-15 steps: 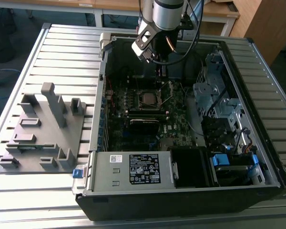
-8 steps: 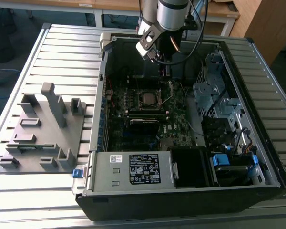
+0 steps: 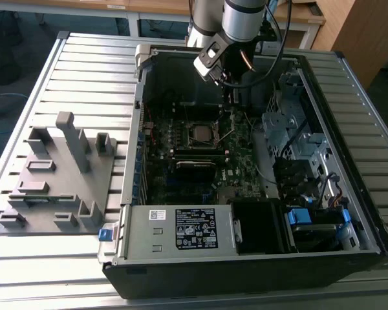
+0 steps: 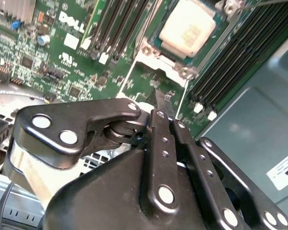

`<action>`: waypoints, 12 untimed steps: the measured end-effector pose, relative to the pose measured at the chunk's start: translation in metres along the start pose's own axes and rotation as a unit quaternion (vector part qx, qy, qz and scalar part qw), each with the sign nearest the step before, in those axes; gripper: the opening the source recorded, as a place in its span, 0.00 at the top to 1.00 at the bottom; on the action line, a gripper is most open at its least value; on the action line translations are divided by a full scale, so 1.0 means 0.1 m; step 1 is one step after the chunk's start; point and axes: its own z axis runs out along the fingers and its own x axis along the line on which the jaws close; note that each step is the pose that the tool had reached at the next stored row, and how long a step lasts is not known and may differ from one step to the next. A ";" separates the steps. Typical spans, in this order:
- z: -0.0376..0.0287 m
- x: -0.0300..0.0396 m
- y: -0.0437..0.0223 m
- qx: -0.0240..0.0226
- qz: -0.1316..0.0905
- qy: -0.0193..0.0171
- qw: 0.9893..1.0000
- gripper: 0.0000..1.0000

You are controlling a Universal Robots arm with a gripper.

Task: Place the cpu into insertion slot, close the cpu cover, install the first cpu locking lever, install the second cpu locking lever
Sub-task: 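Close the cpu cover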

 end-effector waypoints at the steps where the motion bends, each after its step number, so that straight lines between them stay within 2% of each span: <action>1: 0.000 0.001 0.022 0.000 0.000 0.000 1.000 0.90; 12: 0.008 0.004 0.230 0.000 0.000 0.000 1.000 0.90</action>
